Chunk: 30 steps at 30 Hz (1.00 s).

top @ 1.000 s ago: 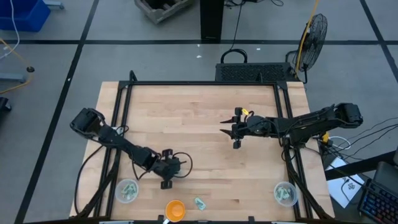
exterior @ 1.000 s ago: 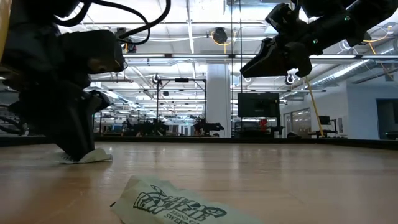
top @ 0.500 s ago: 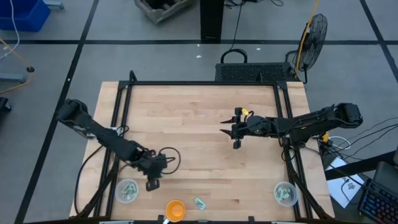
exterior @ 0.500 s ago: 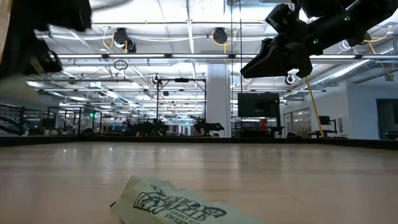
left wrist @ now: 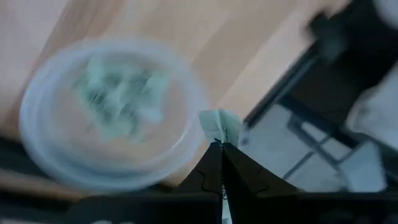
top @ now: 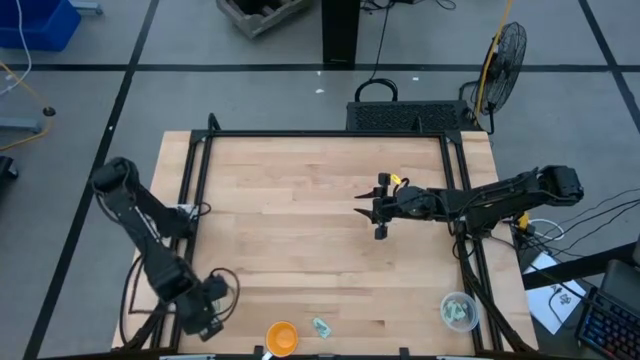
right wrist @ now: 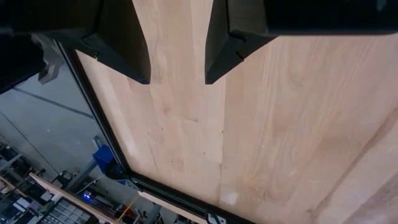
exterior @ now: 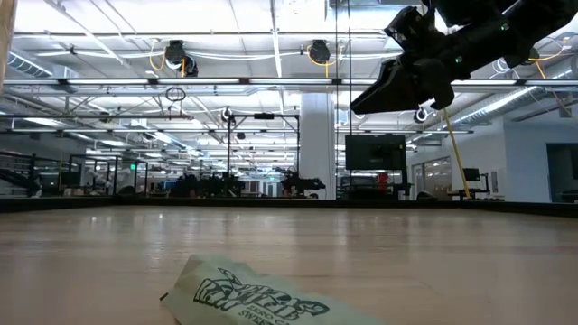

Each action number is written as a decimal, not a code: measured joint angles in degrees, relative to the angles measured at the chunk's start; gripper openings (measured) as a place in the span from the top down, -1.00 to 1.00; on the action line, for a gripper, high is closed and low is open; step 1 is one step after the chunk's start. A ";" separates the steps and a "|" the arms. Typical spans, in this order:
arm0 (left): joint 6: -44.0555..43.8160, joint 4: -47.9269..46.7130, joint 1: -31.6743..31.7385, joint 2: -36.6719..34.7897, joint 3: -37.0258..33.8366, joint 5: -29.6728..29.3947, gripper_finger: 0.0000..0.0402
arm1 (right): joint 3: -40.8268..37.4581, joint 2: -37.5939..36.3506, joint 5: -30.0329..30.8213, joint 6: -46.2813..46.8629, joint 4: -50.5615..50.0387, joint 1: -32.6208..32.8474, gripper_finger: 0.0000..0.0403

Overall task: Pick and place Stevia / Truvia into bins
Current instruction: Put the stevia packet into the left transparent container

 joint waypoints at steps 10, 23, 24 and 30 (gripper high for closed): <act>-8.43 -11.52 -3.64 0.20 0.00 -5.65 0.88 | 0.00 0.00 -0.02 -0.76 1.87 0.00 0.29; -17.34 -11.44 -3.62 0.16 -0.54 -7.77 0.87 | 0.00 0.00 -11.56 -2.21 3.81 0.00 0.29; -17.70 -11.34 -3.62 0.16 -1.02 -7.83 0.87 | 0.00 0.00 -11.94 -2.20 4.14 0.00 0.29; -18.03 -9.42 -3.59 0.18 -5.29 -7.34 0.62 | 0.00 0.00 -11.95 -2.25 4.96 0.00 0.29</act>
